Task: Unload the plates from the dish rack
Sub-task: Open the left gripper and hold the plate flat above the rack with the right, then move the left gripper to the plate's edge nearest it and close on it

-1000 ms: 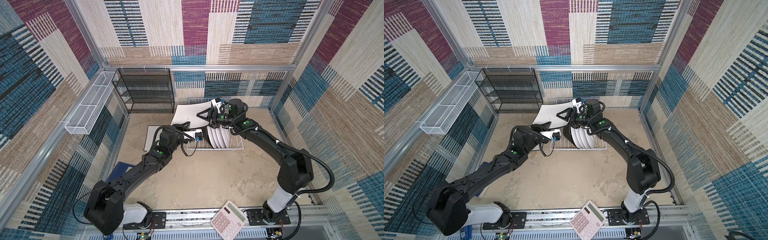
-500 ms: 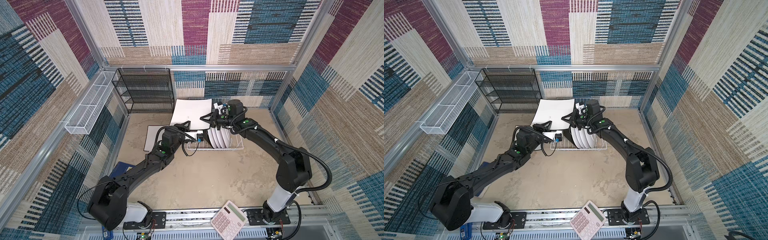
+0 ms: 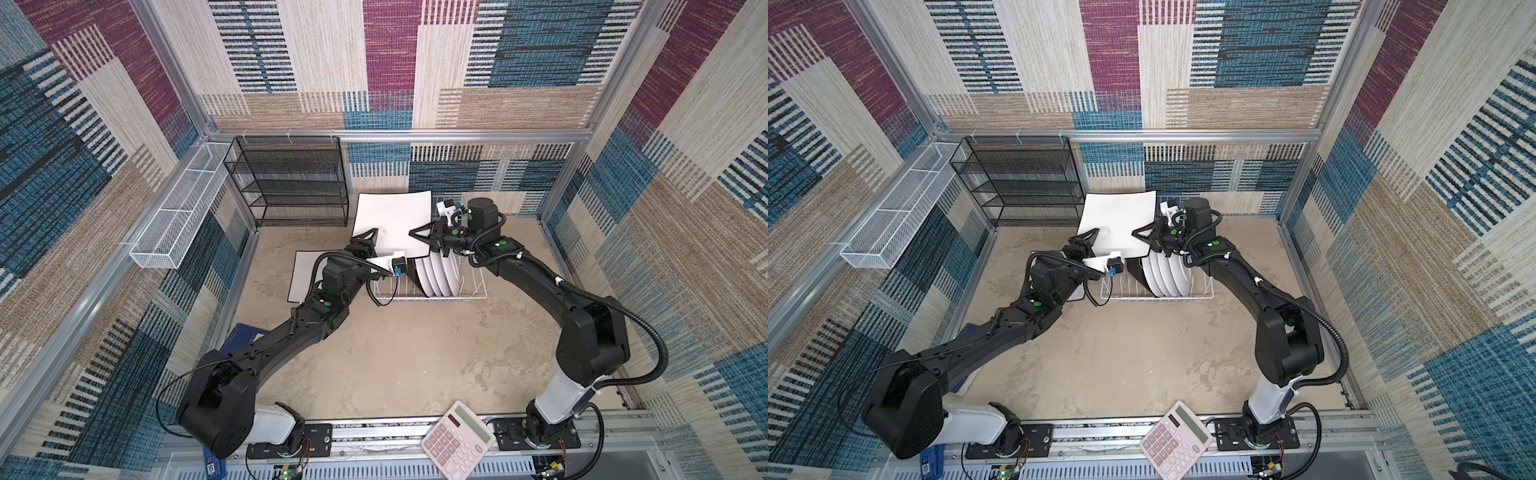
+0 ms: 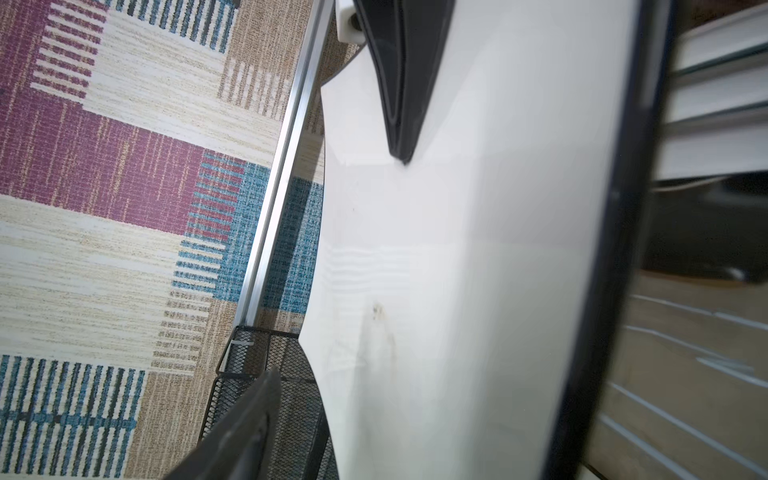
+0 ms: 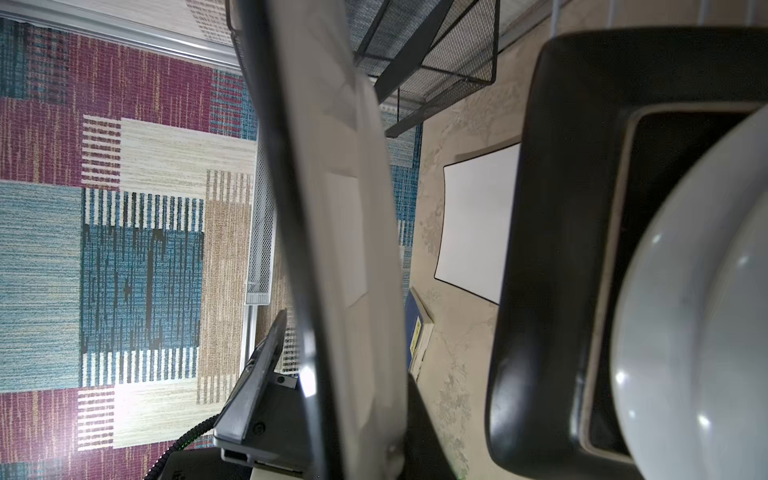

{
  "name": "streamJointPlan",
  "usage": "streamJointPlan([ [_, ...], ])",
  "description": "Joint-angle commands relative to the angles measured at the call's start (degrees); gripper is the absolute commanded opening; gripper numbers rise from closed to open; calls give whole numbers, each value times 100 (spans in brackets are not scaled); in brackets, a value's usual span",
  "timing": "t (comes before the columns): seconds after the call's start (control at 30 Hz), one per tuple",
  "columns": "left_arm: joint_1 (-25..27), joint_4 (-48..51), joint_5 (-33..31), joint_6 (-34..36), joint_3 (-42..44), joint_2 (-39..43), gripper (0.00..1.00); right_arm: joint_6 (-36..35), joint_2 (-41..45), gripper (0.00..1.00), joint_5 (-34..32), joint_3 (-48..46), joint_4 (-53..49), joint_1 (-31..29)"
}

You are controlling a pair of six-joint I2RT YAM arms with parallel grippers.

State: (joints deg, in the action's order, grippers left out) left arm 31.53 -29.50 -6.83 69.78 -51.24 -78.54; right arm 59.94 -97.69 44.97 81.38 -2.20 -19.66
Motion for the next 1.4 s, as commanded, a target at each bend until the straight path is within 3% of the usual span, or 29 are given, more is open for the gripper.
streamJointPlan([
  [0.0, -9, 89, 232, -738, -41, 192, 74, -35, 168, 0, 33, -47, 1143, 176],
  [0.2, -33, 814, 725, -1935, -115, 670, 82, -91, 352, 0, -337, -236, 1237, 438],
  [0.33, -147, 1084, 1191, -2982, -308, 951, 82, -387, 642, 0, -926, -466, 1282, 448],
  [0.47, -541, 1824, 1748, -4823, -1084, 946, 83, -813, 768, 0, -1037, -414, 1121, 452],
  [0.63, -1145, 2975, 2757, -6435, -2242, 546, 82, -1102, 869, 0, -1012, -479, 1125, 453],
  [0.77, -1513, 3377, 2979, -7605, -2864, 99, 82, -1168, 884, 0, -856, -529, 1186, 452],
  [0.97, -1974, 3367, 4466, -9134, -3332, -623, 82, -1189, 784, 0, -513, -475, 1215, 456],
  [1.13, -2259, 2595, 5826, -10629, -3581, -1511, 78, -1153, 481, 0, 216, -222, 1341, 455],
  [1.23, -2333, 2336, 6294, -11027, -3723, -1966, 72, -1149, 367, 0, 385, -128, 1363, 459],
  [1.37, -2335, 2550, 6264, -10982, -3792, -2194, 71, -1165, 341, 0, 448, -102, 1395, 455],
])
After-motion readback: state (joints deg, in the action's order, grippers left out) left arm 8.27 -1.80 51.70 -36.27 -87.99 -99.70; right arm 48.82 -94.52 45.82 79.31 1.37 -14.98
